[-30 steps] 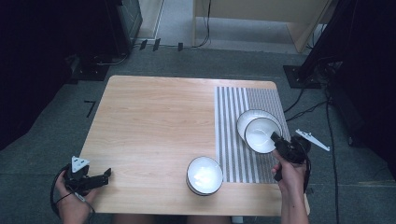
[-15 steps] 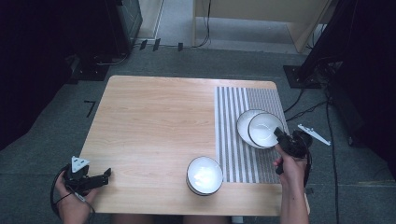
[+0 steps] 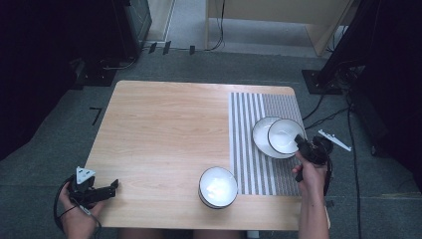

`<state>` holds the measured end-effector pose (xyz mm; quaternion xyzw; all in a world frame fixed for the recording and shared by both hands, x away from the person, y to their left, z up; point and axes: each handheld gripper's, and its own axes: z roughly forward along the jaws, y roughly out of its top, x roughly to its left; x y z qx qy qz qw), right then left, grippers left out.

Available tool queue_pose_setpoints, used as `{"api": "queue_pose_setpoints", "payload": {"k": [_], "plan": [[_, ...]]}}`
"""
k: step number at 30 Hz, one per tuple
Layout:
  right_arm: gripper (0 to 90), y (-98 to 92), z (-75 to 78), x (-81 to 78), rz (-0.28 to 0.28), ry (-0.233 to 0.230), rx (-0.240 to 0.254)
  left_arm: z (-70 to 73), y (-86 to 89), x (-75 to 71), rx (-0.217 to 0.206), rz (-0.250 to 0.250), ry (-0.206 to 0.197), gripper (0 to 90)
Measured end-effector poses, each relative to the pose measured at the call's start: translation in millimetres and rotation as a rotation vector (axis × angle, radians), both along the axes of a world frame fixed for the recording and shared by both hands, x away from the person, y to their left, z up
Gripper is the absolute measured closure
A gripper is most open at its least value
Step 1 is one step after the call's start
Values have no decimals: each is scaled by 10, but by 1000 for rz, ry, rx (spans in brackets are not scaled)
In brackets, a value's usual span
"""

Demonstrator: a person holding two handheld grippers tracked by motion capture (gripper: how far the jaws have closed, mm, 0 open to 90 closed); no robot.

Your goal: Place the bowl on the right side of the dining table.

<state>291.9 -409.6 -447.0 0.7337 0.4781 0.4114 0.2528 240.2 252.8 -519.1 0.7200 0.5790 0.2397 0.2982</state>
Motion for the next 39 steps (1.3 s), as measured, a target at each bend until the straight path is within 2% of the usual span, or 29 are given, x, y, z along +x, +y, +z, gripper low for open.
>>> {"api": "queue_pose_setpoints", "payload": {"k": [14,23,39], "plan": [[836,-59,-156,172,-23,35,10,0,0,0,0,0,0,0],[836,-31,-259,279,-29,67,15,0,1,0,-1,0,0,0],[835,-10,-363,381,-37,99,5,0,8,-2,-2,-6,0,0]]}}
